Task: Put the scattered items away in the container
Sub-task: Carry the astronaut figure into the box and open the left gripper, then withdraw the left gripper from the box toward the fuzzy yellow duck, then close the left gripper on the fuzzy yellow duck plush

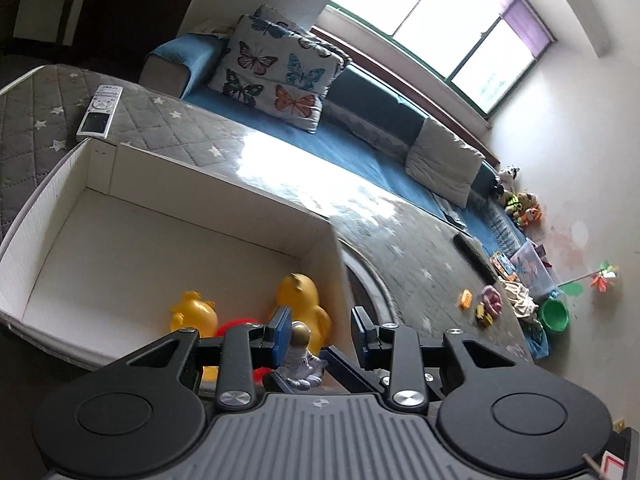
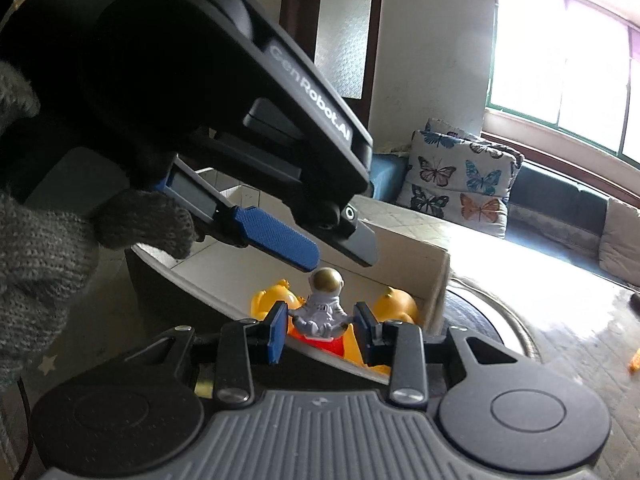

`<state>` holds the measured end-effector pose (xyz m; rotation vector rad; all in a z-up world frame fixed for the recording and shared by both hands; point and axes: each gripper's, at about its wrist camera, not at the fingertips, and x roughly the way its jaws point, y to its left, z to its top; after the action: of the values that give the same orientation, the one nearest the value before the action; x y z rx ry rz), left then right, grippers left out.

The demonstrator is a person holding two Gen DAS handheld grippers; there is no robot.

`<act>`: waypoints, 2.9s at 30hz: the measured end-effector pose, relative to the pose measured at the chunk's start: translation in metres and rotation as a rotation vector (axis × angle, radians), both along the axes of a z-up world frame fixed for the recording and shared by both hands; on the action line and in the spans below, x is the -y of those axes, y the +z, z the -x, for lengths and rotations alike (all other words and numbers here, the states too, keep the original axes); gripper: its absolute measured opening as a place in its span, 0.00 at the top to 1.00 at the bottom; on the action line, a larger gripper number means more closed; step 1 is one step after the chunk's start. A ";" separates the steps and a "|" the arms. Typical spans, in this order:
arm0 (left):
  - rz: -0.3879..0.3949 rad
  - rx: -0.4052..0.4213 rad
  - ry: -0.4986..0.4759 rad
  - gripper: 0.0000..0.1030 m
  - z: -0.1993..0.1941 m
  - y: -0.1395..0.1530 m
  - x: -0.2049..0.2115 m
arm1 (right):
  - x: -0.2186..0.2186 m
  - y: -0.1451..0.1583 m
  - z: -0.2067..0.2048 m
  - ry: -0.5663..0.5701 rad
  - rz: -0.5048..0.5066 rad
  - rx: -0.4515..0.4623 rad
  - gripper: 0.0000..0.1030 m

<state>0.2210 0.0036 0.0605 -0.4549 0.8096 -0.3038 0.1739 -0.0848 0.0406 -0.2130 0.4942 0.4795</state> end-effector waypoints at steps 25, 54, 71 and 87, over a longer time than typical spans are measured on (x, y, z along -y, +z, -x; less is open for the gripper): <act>0.032 -0.062 0.065 0.66 -0.029 -0.033 -0.042 | -0.025 -0.025 -0.056 -0.015 0.020 -0.080 0.65; -0.018 -0.005 0.070 0.66 0.037 -0.015 -0.040 | 0.004 0.004 0.022 0.003 0.018 -0.001 0.50; -0.012 -0.032 0.108 0.65 0.075 -0.030 -0.058 | 0.017 -0.001 0.061 0.016 0.002 -0.036 0.42; -0.010 -0.039 0.144 0.65 0.114 -0.037 -0.079 | 0.011 -0.016 0.067 0.104 0.029 -0.086 0.34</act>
<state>0.1073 0.0824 0.0234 -0.5080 0.8112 -0.1576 0.1074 -0.0954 0.0243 -0.2479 0.5766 0.5848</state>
